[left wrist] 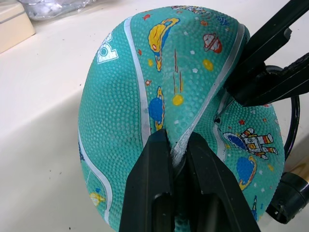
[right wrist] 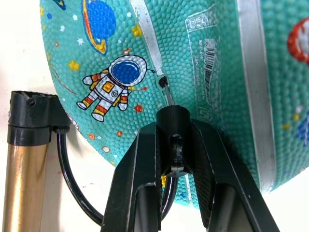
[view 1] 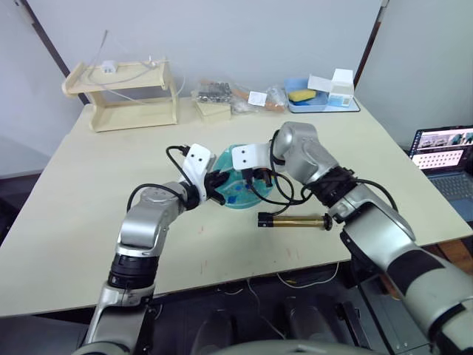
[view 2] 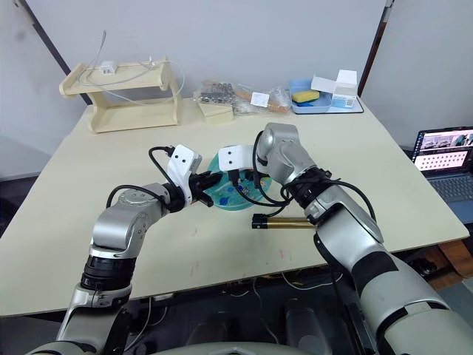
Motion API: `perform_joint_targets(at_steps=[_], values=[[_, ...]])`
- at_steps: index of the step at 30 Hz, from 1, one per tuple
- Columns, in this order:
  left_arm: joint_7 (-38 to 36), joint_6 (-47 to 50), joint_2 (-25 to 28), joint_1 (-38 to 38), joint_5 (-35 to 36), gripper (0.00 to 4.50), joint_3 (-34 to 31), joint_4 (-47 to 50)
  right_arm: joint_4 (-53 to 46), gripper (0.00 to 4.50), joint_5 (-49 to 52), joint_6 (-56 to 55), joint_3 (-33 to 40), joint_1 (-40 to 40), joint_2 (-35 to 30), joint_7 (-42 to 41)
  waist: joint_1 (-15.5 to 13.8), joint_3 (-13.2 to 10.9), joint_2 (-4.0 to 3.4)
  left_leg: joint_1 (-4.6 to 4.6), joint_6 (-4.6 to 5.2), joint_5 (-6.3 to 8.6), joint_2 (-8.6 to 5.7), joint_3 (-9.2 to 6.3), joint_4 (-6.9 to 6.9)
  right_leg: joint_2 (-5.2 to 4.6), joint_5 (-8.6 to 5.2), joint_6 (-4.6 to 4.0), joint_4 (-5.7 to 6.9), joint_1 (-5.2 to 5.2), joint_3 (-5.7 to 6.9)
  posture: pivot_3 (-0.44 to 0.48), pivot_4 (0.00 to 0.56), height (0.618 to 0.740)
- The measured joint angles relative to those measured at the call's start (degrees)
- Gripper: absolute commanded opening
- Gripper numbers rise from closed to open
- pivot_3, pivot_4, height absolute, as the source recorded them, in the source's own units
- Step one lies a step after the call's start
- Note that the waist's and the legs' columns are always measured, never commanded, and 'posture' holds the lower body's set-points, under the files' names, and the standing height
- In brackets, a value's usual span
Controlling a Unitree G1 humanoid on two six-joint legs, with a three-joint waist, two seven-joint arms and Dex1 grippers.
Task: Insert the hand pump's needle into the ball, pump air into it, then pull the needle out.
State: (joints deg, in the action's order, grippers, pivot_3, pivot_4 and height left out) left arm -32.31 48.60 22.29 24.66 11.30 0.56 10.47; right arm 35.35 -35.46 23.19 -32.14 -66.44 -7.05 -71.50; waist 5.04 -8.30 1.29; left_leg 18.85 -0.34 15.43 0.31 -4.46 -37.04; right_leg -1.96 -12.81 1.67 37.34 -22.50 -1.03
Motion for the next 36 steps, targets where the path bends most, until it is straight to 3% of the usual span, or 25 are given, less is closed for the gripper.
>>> perform_joint_targets(at_steps=[10, 23, 25, 26, 36], values=[[-4.13, -3.51, 0.32, 1.41, 0.02, 0.0, 0.62, -1.68, -14.19, 0.31, 0.02, 7.31, 1.64, 4.58, -5.06, -3.59, -1.72, -0.43, -0.47, 0.46, -0.18, -0.13, -0.35, -0.23, 0.49, 0.0, 0.02, 0.03, -0.46, -0.21, 0.27, 0.0, 0.15, 0.74], [-5.29, -5.38, 1.09, 2.39, -0.45, 0.0, 1.78, -2.82, -16.61, 0.31, 0.61, 9.31, 1.92, 5.36, -6.19, -3.78, -1.91, -0.72, -0.77, 0.79, -0.34, -0.2, -0.64, -0.8, 0.49, -0.07, 0.01, 0.02, -0.54, -0.26, 0.76, 0.0, 0.15, 0.74], [-5.54, -5.83, 1.19, 2.73, -0.68, 0.0, 2.29, -3.07, -17.11, 1.35, 1.66, 9.9, 2.45, 5.48, -6.92, -3.86, -2.11, -0.75, -0.79, 0.9, -0.39, -0.23, -0.64, -0.84, 0.49, -0.08, 0.01, 0.02, -0.54, -0.35, 0.82, 0.0, 0.15, 0.74], [-5.82, -5.97, 1.18, 2.83, -0.67, 0.0, 2.47, -3.17, -17.55, 1.53, 2.29, 10.03, 2.87, 5.71, -7.02, -3.8, -2.27, -0.77, -0.81, 0.93, -0.41, -0.24, -0.64, -0.84, 0.49, -0.08, 0.02, 0.02, -0.54, -0.39, 0.83, 0.0, 0.15, 0.74], [-7.8, -8.26, 0.81, 4.24, -0.38, 0.0, 4.52, -3.7, -30.53, 1.53, 11.66, 13.64, 7.67, 11.92, -16.49, -6.15, -4.45, -1.21, -1.1, 2.33, -0.71, -0.66, -1.13, -1.35, 0.52, -0.38, 0.18, 0.27, -0.67, -1.25, 1.27, 0.0, 0.15, 0.74]])
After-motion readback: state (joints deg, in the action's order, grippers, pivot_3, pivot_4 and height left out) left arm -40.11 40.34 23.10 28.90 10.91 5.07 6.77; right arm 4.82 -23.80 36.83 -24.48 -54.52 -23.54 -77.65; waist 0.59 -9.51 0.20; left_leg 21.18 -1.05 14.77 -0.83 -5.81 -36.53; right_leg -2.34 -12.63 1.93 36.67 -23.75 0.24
